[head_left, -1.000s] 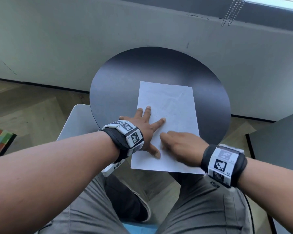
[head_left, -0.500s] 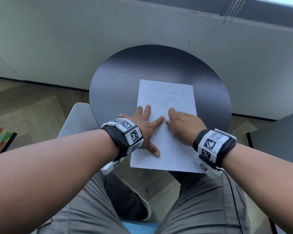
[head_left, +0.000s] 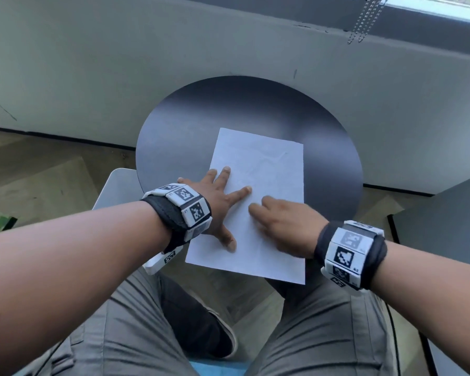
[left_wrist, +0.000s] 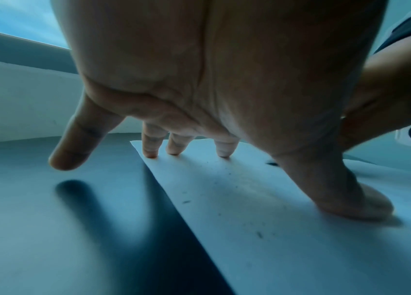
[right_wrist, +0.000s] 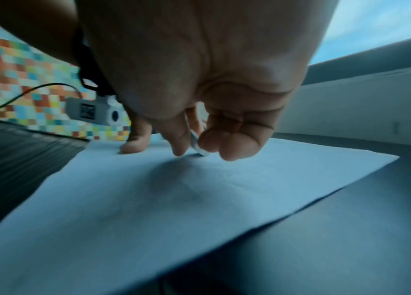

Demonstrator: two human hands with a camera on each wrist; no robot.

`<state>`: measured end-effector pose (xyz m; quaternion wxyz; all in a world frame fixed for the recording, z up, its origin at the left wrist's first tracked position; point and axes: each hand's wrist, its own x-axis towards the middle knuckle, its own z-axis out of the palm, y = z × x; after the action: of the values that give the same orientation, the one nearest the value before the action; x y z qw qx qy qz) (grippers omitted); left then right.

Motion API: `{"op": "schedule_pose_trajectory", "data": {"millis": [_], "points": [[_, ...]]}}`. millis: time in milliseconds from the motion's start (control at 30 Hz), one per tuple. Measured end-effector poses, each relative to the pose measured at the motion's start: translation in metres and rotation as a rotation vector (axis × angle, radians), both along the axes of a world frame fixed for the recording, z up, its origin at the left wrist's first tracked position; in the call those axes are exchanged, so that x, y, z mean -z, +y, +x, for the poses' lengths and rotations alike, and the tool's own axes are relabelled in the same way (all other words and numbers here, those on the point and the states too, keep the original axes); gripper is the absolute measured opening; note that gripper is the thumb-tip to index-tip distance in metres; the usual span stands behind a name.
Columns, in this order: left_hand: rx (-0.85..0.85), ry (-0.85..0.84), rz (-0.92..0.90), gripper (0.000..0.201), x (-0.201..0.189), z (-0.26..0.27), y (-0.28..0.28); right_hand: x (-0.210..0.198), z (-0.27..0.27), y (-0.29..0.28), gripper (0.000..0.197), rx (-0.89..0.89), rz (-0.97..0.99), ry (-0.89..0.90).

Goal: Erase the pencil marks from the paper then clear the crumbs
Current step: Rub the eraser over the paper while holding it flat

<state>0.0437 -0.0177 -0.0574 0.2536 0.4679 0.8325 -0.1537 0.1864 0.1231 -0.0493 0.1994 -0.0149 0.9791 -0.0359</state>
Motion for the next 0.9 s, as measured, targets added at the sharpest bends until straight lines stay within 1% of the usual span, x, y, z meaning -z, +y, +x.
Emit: {"op": "schedule_pose_trajectory", "data": {"millis": [33, 67, 100, 167, 200, 233, 300, 400, 433, 467, 567, 600, 633, 733, 767, 833, 900], "points": [[0.001, -0.003, -0.006, 0.137, -0.001, -0.001, -0.001, -0.001, -0.001, 0.001, 0.031, -0.026, 0.000, 0.002], [0.002, -0.009, -0.011, 0.137, -0.002, -0.001, -0.001, -0.003, -0.006, 0.006, 0.022, 0.021, -0.009, 0.038], [0.002, -0.016, -0.011, 0.137, -0.002, 0.000, -0.001, -0.002, -0.012, 0.015, 0.014, 0.134, -0.044, 0.068], [-0.001, -0.035, -0.015, 0.135, -0.005, 0.000, 0.000, -0.002, -0.023, 0.033, 0.022, 0.366, -0.111, 0.038], [-0.001, -0.048, -0.022, 0.133, -0.007, 0.001, 0.000, 0.001, -0.025, 0.038, 0.021, 0.451, -0.170, 0.013], [-0.005, -0.061, -0.027, 0.131, -0.008, 0.002, 0.001, 0.005, -0.026, 0.041, 0.017, 0.495, -0.215, 0.005], [-0.031, -0.082, -0.017, 0.125, -0.009, 0.005, 0.004, 0.008, -0.026, 0.039, 0.011, 0.521, -0.246, 0.017], [-0.078, -0.068, 0.034, 0.119, -0.004, 0.011, 0.009, 0.005, -0.024, 0.031, 0.019, 0.561, -0.298, 0.045], [-0.075, -0.043, 0.049, 0.120, -0.001, 0.014, 0.010, 0.005, -0.022, 0.026, 0.022, 0.554, -0.308, 0.054], [-0.061, -0.014, 0.063, 0.122, 0.003, 0.016, 0.010, 0.005, -0.020, 0.019, 0.023, 0.507, -0.301, 0.059], [-0.033, 0.014, 0.094, 0.128, 0.010, 0.019, 0.011, 0.009, -0.009, -0.011, 0.017, 0.216, -0.261, 0.063], [-0.033, 0.010, 0.100, 0.129, 0.011, 0.019, 0.011, 0.010, -0.009, -0.012, 0.014, 0.159, -0.253, 0.085], [-0.034, 0.009, 0.103, 0.129, 0.011, 0.019, 0.011, 0.009, -0.011, -0.008, 0.014, 0.164, -0.241, 0.108], [-0.038, 0.018, 0.094, 0.131, 0.010, 0.019, 0.012, 0.009, -0.022, 0.016, 0.017, 0.365, -0.186, 0.177], [-0.041, 0.012, 0.087, 0.131, 0.010, 0.018, 0.012, 0.011, -0.022, 0.018, 0.018, 0.388, -0.189, 0.185], [-0.037, -0.014, 0.081, 0.131, 0.008, 0.016, 0.012, 0.011, -0.016, 0.005, 0.015, 0.323, -0.254, 0.157], [-0.023, -0.031, 0.075, 0.131, 0.007, 0.014, 0.011, 0.012, -0.005, -0.011, 0.015, 0.193, -0.291, 0.111]]}}
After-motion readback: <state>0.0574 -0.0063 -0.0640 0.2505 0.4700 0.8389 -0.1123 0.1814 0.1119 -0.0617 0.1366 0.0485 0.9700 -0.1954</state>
